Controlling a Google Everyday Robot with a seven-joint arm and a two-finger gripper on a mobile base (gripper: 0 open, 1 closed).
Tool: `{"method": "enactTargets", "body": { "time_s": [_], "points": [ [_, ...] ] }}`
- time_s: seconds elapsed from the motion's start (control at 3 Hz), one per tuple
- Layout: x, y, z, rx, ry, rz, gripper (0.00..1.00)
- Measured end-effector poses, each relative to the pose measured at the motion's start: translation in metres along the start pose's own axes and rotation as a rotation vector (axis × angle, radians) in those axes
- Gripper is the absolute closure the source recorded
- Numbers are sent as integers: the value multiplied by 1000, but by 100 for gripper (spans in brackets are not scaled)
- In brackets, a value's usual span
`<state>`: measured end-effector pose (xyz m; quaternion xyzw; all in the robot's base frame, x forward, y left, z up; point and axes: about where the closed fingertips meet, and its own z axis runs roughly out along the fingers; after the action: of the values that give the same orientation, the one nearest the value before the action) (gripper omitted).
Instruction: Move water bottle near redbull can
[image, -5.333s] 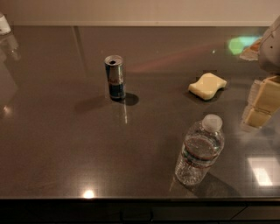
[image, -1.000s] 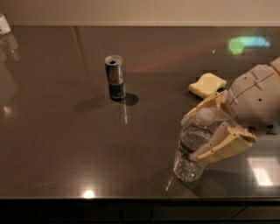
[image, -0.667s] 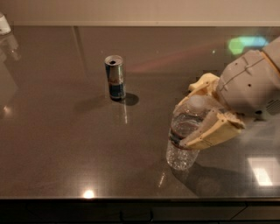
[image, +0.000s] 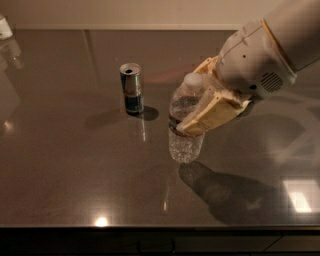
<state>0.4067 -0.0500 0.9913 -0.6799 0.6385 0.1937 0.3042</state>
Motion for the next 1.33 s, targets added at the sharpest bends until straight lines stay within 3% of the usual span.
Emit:
{"method": "enactTargets", "body": {
  "time_s": [0.67,1.33],
  "points": [
    [-16,-62,19,45,13,14,100],
    [-17,-109,41,42,-12,58,100]
  ]
}}
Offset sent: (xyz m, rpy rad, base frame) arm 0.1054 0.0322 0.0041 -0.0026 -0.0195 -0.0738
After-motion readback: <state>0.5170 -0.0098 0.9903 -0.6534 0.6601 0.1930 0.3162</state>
